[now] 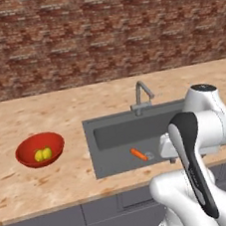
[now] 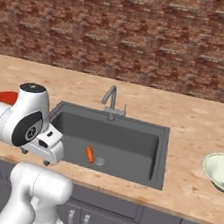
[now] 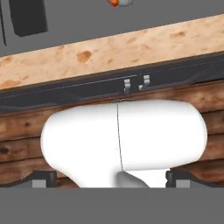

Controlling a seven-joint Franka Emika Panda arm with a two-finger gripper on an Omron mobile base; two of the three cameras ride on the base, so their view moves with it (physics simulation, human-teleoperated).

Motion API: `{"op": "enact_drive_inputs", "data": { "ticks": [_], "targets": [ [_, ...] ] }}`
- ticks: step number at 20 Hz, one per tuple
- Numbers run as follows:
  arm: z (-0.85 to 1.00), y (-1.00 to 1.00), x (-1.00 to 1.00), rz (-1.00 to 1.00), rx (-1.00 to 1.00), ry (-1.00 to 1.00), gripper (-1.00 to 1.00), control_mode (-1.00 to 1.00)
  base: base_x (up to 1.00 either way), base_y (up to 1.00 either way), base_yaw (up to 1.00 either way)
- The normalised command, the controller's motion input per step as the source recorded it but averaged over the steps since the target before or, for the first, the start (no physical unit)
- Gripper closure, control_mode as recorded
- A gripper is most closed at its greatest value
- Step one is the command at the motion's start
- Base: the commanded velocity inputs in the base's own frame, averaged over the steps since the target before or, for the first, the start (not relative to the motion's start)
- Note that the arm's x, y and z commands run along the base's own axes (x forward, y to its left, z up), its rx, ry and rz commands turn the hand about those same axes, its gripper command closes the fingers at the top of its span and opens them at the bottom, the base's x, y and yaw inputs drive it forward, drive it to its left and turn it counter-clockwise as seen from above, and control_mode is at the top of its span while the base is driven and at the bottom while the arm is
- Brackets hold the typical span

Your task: Pick the lemons from the cabinet and place them in one bowl. Pick the carrot from the sink and place it in the other bowl.

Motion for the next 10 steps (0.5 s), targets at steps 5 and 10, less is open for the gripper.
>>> {"op": "enact_drive_inputs", "data": {
  "ticks": [5,10],
  "targets": [
    [0.0,0.0,0.0,0.0,0.0,0.0,-1.0,1.0,0.74,-0.47,0.01],
    [0.0,0.0,0.0,0.0,0.0,0.0,-1.0,1.0,0.77,-0.26,0.0]
  ]
}}
